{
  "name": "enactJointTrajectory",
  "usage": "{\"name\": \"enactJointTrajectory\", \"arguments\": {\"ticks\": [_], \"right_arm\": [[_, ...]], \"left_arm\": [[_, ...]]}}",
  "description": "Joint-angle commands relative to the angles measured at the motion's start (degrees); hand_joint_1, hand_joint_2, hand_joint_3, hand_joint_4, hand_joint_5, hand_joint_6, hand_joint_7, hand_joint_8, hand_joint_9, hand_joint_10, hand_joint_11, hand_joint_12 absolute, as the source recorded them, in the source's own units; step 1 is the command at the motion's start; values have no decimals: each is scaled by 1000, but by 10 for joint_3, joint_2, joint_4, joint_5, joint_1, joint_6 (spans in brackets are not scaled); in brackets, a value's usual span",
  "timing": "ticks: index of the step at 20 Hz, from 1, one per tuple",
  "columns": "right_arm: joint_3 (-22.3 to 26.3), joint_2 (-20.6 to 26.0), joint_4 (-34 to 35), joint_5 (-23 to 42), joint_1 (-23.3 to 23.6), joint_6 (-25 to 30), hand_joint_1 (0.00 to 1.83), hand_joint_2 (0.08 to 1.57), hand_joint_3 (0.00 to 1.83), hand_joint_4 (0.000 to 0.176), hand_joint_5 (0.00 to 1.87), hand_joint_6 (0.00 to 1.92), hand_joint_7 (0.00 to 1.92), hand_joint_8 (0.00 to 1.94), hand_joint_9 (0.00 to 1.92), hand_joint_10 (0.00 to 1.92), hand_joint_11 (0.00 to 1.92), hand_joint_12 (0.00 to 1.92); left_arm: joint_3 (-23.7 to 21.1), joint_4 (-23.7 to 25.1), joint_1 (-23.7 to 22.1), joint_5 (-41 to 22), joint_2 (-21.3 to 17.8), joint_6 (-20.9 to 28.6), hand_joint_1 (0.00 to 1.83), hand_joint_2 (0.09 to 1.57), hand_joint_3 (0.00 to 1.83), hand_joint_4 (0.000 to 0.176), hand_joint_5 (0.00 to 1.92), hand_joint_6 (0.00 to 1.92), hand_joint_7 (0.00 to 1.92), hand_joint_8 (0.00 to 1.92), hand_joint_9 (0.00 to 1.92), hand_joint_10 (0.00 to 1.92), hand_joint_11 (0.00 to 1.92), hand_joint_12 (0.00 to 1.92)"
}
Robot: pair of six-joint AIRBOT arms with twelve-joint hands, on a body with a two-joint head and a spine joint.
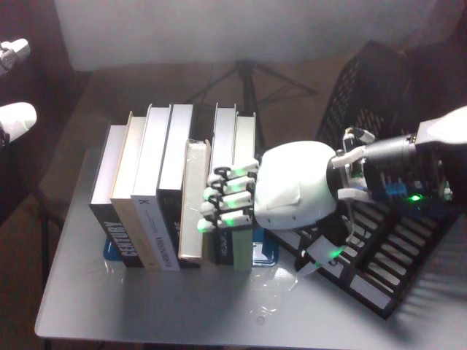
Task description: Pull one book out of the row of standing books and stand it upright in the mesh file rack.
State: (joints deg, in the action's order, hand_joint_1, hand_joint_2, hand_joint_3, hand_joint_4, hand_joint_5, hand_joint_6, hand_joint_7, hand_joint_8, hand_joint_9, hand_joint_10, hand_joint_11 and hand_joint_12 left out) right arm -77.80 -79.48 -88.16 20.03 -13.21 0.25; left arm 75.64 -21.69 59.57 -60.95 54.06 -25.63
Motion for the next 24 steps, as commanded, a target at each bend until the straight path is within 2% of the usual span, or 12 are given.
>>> {"name": "enactJointTrajectory", "arguments": {"ticks": [1, 3, 6, 7, 9, 11, 13, 14, 15, 19, 22, 24], "right_arm": [[2, 7, 17, 20, 12, 3, 836, 962, 0, 0, 0, 0, 0, 0, 0, 0, 0, 0], [4, 6, 20, 25, 24, 3, 834, 971, 0, 0, 0, 0, 0, 0, 0, 0, 0, 0], [6, -2, 15, 28, 35, 3, 902, 952, 0, 0, 0, 0, 0, 0, 0, 0, 0, 0], [5, -6, 11, 28, 41, 3, 916, 950, 0, 0, 0, 0, 0, 0, 0, 0, 0, 0], [-5, -23, 8, 28, 46, 3, 936, 944, 0, 0, 0, 0, 0, 0, 0, 0, 0, 0], [-17, -40, 3, 25, 46, 3, 969, 949, 0, 0, 0, 0, 0, 0, 0, 0, 0, 0], [-30, -59, -11, 18, 46, 3, 1005, 958, 0, 0, 0, 0, 0, 0, 1, 0, 48, 24], [-40, -69, -12, 15, 46, 3, 986, 951, 0, 0, 0, 0, 0, 0, 0, 0, 9, 8], [-49, -75, -12, 15, 45, 4, 965, 948, 0, 0, 0, 0, 0, 0, 0, 0, 1, 1], [-78, -100, -25, -2, 30, 4, 936, 923, 0, 0, 0, 0, 0, 0, 0, 0, 0, 0], [-97, -125, -65, -17, 20, 25, 913, 934, 0, 0, 0, 0, 0, 0, 0, 0, 0, 0], [-101, -134, -73, -20, 16, 26, 926, 929, 0, 0, 0, 0, 0, 0, 0, 0, 0, 0]], "left_arm": [[3, -15, -4, -71, -3, 2, 163, 1476, 0, 25, 33, 18, 0, 0, 0, 0, 0, 0], [3, -16, -4, -73, -3, 2, 139, 1472, 0, 47, 17, 12, 0, 0, 0, 0, 0, 0], [3, -20, -3, -74, -3, 2, 156, 1470, 0, 36, 26, 16, 0, 0, 0, 0, 0, 0], [3, -22, -1, -76, -3, 2, 188, 1466, 0, 41, 26, 17, 0, 0, 0, 0, 0, 0], [3, -29, 3, -80, -4, 2, 207, 1495, 10, 38, 17, 13, 0, 0, 0, 0, 0, 0], [3, -32, 5, -82, -5, 2, 275, 1532, 18, 51, 5, 11, 0, 0, 0, 0, 0, 0], [1, -39, 8, -89, -8, 2, 288, 1555, 27, 44, 0, 7, 0, 0, 0, 0, 0, 0], [0, -44, 12, -92, -9, 2, 309, 1564, 23, 41, 0, 1, 0, 0, 0, 0, 0, 0], [-1, -50, 16, -97, -11, 2, 342, 1570, 53, 26, 0, 0, 0, 0, 0, 0, 0, 0], [-7, -75, 34, -115, -17, 2, 528, 1571, 68, 23, 2, 1, 0, 0, 0, 0, 0, 0], [-10, -89, 49, -127, -21, 2, 543, 1571, 67, 36, 0, 0, 0, 0, 0, 0, 0, 0], [-11, -96, 54, -130, -21, 2, 564, 1571, 62, 35, 0, 0, 0, 0, 0, 0, 0, 0]]}}
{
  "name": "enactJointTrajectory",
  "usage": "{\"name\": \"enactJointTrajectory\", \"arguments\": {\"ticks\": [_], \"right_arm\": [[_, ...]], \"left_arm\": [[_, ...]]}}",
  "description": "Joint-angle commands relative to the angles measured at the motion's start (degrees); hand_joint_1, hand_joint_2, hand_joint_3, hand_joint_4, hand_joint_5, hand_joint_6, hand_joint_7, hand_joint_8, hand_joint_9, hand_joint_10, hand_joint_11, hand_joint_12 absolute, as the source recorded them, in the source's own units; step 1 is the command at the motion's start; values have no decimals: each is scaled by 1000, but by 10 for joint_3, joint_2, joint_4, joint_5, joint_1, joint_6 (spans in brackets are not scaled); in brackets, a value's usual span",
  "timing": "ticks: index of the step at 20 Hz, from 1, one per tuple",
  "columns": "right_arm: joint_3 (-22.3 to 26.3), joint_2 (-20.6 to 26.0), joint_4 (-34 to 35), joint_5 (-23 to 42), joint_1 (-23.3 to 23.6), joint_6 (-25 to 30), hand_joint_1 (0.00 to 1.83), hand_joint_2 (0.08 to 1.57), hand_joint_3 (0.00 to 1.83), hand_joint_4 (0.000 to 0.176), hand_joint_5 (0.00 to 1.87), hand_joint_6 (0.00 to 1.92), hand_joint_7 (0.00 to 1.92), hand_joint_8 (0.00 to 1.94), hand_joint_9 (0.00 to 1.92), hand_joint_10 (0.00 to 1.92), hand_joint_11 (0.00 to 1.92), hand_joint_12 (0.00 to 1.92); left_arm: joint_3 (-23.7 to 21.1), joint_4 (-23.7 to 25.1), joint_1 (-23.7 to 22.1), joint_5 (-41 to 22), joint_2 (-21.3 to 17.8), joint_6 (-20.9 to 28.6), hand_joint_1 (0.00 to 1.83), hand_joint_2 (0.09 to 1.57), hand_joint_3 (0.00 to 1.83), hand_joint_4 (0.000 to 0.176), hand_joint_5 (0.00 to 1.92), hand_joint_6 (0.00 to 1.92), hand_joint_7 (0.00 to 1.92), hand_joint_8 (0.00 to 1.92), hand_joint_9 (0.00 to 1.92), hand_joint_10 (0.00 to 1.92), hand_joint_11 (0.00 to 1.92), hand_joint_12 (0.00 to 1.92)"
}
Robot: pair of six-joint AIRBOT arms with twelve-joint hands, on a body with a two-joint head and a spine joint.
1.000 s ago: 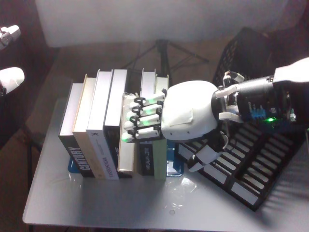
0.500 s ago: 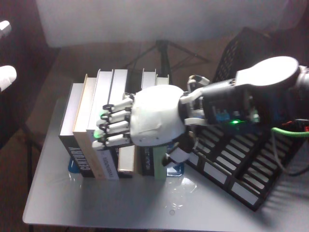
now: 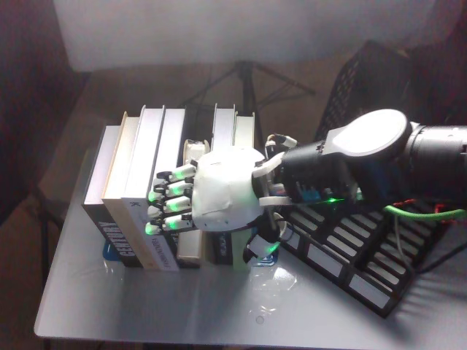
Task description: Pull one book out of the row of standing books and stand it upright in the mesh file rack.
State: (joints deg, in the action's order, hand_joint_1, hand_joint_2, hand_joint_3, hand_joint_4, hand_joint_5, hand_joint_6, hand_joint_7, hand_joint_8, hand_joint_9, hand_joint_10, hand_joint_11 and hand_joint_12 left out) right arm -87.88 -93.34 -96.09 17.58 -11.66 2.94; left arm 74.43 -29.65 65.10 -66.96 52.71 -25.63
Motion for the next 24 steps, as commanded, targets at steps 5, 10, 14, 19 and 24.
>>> {"name": "enactJointTrajectory", "arguments": {"ticks": [5, 10, 14, 19, 24], "right_arm": [[-12, -19, -81, 2, -15, 67, 830, 914, 0, 0, 0, 0, 0, 0, 0, 0, 0, 0], [-27, -47, -150, -10, -29, 107, 829, 905, 0, 0, 0, 0, 0, 0, 0, 0, 0, 0], [-25, -51, -165, -10, -41, 116, 855, 932, 0, 0, 0, 0, 6, 2, 0, 0, 0, 0], [-26, -53, -200, -14, -51, 142, 958, 890, 0, 0, 25, 11, 68, 23, 26, 12, 13, 6], [-27, -53, -237, -16, -62, 168, 1062, 942, 0, 0, 126, 139, 210, 15, 16, 349, 0, 701]], "left_arm": [[-4, -35, 16, -86, -11, 2, 549, 1571, 38, 11, 31, 12, 0, 0, 0, 0, 0, 0], [-5, -34, 19, -85, -10, 2, 521, 1571, 27, 14, 27, 10, 0, 0, 0, 0, 17, 16], [-5, -32, 19, -84, -10, 2, 364, 1571, 54, 35, 3, 0, 0, 0, 0, 0, 0, 0], [-5, -31, 19, -81, -9, 2, 357, 1571, 52, 29, 0, 0, 0, 0, 0, 0, 0, 0], [-5, -31, 19, -82, -7, 2, 391, 1571, 38, 29, 0, 0, 0, 0, 0, 0, 0, 0]]}}
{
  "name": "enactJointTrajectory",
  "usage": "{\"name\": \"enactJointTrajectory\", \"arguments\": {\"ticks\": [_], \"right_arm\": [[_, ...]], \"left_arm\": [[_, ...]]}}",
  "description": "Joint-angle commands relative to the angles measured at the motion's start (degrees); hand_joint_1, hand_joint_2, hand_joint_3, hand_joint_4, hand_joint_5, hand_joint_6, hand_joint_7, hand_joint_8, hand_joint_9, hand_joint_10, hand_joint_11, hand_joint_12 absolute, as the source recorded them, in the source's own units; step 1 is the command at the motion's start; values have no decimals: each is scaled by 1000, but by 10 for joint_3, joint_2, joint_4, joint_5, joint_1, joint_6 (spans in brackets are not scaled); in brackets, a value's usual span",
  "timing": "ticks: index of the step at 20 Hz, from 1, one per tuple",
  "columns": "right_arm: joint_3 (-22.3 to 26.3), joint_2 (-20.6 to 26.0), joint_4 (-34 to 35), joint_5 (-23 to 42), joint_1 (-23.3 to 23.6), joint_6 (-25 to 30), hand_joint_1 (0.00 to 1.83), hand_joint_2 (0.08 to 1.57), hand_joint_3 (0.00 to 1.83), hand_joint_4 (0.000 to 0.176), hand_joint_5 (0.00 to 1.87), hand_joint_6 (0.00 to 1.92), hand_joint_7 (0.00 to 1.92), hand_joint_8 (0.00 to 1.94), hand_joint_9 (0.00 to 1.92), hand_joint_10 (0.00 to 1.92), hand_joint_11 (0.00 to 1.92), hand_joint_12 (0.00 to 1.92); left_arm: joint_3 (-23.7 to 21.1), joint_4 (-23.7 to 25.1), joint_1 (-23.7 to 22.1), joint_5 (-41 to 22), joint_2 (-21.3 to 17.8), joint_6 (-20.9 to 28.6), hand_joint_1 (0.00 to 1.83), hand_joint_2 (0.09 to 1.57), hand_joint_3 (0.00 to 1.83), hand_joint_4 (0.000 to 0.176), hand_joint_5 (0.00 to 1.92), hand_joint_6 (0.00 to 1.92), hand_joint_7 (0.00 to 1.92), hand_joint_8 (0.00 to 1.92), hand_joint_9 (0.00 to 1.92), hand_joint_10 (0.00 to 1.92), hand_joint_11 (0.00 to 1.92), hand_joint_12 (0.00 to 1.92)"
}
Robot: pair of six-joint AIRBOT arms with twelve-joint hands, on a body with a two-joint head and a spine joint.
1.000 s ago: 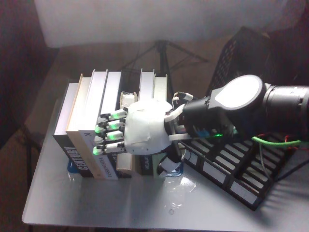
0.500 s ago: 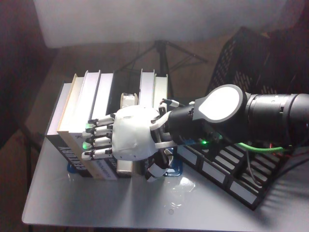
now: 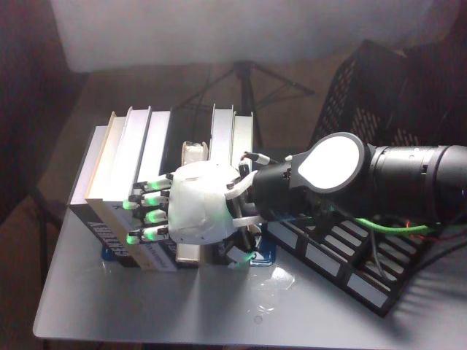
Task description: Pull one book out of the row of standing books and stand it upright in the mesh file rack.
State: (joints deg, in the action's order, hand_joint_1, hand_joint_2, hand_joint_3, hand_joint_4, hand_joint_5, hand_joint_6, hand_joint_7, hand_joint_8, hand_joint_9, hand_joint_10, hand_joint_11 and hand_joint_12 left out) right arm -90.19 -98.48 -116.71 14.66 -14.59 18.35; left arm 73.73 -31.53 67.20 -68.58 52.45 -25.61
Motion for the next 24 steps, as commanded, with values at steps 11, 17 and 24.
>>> {"name": "enactJointTrajectory", "arguments": {"ticks": [11, 17, 24], "right_arm": [[-10, -1, -54, 8, -44, 22, 1226, 1249, 0, 0, 908, 963, 949, 1596, 1297, 1921, 1305, 1921], [-12, -1, -78, 8, -44, 45, 1236, 1223, 0, 0, 937, 934, 989, 1474, 1218, 1841, 1248, 1921], [-13, -1, -77, 8, -44, 45, 1252, 1217, 0, 0, 924, 1083, 950, 1183, 1265, 1865, 1290, 1921]], "left_arm": [[2, -12, -2, -66, -5, 1, 335, 1549, 10, 32, 1, 0, 0, 0, 0, 0, 0, 0], [2, -11, -3, -67, -4, 1, 361, 1545, 3, 18, 4, 2, 0, 0, 0, 0, 0, 0], [2, -10, -4, -67, -4, 1, 339, 1551, 2, 25, 7, 3, 0, 0, 0, 0, 0, 0]]}}
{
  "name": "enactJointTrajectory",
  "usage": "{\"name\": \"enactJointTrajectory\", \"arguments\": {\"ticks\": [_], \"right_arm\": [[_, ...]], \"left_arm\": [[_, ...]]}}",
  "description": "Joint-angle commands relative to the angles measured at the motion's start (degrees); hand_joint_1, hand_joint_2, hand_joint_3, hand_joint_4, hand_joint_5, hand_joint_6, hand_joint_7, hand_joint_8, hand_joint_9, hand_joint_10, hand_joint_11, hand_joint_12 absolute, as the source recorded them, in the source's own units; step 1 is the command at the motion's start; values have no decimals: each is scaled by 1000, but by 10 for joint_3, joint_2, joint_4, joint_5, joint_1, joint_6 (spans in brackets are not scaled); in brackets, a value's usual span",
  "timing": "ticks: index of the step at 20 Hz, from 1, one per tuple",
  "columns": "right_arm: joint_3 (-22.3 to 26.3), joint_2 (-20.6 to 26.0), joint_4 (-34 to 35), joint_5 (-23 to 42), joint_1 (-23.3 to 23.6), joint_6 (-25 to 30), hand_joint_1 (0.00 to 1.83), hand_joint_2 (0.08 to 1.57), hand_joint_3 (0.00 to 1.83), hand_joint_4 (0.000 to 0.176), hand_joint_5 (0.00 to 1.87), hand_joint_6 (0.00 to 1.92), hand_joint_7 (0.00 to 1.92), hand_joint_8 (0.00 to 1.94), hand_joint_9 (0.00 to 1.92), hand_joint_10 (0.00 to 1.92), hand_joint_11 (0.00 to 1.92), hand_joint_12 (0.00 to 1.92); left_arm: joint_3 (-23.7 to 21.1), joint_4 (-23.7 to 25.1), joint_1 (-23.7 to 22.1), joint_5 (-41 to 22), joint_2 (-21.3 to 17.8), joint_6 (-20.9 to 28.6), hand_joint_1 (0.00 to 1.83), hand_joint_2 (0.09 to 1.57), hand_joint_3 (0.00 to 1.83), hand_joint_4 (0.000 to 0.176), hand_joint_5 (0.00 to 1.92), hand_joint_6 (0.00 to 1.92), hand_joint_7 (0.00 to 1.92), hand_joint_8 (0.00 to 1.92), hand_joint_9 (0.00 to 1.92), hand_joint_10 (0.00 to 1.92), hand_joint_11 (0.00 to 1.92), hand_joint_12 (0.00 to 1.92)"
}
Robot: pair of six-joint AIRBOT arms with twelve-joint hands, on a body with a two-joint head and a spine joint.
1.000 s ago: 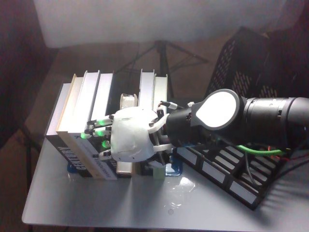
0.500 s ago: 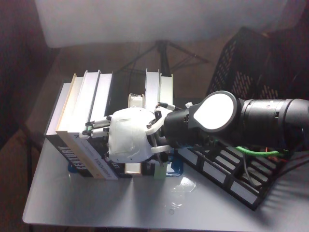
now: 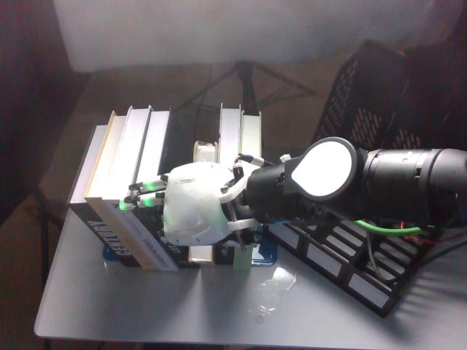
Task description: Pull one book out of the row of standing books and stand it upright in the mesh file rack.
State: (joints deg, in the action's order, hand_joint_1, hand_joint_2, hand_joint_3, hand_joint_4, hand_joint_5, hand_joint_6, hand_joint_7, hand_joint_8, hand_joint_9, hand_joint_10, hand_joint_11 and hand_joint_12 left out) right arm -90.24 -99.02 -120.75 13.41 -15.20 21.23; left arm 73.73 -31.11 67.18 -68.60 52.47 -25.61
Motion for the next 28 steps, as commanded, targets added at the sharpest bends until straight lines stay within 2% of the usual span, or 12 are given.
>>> {"name": "enactJointTrajectory", "arguments": {"ticks": [1, 6, 7, 9, 11, 15, 17, 22, 24, 25, 26, 28], "right_arm": [[-12, 4, -37, 21, -37, 16, 1257, 1220, 0, 0, 951, 865, 958, 1341, 1281, 1814, 1282, 1921], [5, 28, -31, 31, -26, 16, 1265, 1149, 0, 0, 1051, 790, 1134, 967, 1184, 1376, 1040, 1858], [14, 32, -29, 37, -26, 16, 1352, 1162, 0, 0, 908, 918, 981, 1038, 975, 1416, 998, 1864], [32, 52, -16, 47, -18, 16, 1368, 1156, 0, 0, 844, 1146, 921, 988, 931, 1345, 810, 1829], [48, 74, -8, 58, -5, 16, 1381, 1118, 0, 0, 903, 925, 1019, 981, 940, 1294, 880, 1754], [74, 112, 9, 72, 19, 16, 1378, 1122, 0, 0, 845, 1096, 989, 976, 949, 1253, 856, 1678], [90, 132, 9, 76, 30, 16, 1376, 1126, 1, 0, 822, 1157, 958, 976, 973, 1231, 819, 1648], [122, 180, 25, 94, 63, 16, 1392, 1141, 4, 0, 789, 1152, 897, 1033, 969, 1289, 956, 1629], [132, 195, 29, 99, 76, 16, 1389, 1118, 0, 0, 852, 964, 986, 986, 1049, 1284, 1114, 1638], [135, 202, 29, 102, 83, 24, 1282, 1151, 1, 0, 842, 985, 974, 1253, 1230, 1491, 1231, 1740], [135, 208, 29, 111, 94, 34, 1253, 1174, 10, 0, 812, 1016, 934, 1379, 1315, 1661, 1319, 1834], [136, 217, 28, 121, 106, 48, 1357, 1124, 0, 0, 838, 1021, 1000, 1006, 1087, 1368, 1128, 1730]], "left_arm": [[2, -14, -3, -67, -4, 1, 359, 1549, 1, 19, 12, 5, 0, 0, 0, 0, 0, 0], [0, -15, -3, -68, -4, 1, 372, 1546, 0, 19, 20, 8, 0, 0, 0, 0, 0, 0], [-1, -16, -3, -69, -5, 1, 376, 1545, 0, 13, 24, 9, 0, 0, 0, 0, 0, 0], [-6, -22, -3, -74, -10, 1, 378, 1541, 0, 15, 15, 5, 0, 0, 0, 0, 0, 0], [-10, -31, -1, -83, -14, 1, 381, 1542, 0, 15, 14, 5, 0, 0, 0, 0, 0, 0], [-19, -45, 8, -93, -17, 1, 369, 1544, 0, 13, 17, 5, 0, 0, 0, 0, 0, 2], [-21, -47, 12, -95, -18, 1, 419, 1540, 0, 1, 31, 2, 0, 0, 0, 0, 0, 363], [-23, -49, 14, -97, -17, 1, 444, 1544, 1, 0, 25, 8, 0, 0, 0, 0, 0, 14], [-24, -49, 14, -96, -17, 1, 429, 1542, 0, 3, 10, 6, 0, 0, 0, 0, 0, 442], [-24, -49, 14, -96, -17, 1, 464, 1533, 0, 0, 23, 10, 0, 0, 0, 0, 0, 492], [-24, -49, 14, -96, -17, 1, 499, 1525, 0, 0, 31, 9, 0, 0, 0, 0, 0, 358], [-24, -48, 14, -96, -16, 1, 545, 1510, 0, 0, 45, 7, 0, 0, 0, 0, 0, 93]]}}
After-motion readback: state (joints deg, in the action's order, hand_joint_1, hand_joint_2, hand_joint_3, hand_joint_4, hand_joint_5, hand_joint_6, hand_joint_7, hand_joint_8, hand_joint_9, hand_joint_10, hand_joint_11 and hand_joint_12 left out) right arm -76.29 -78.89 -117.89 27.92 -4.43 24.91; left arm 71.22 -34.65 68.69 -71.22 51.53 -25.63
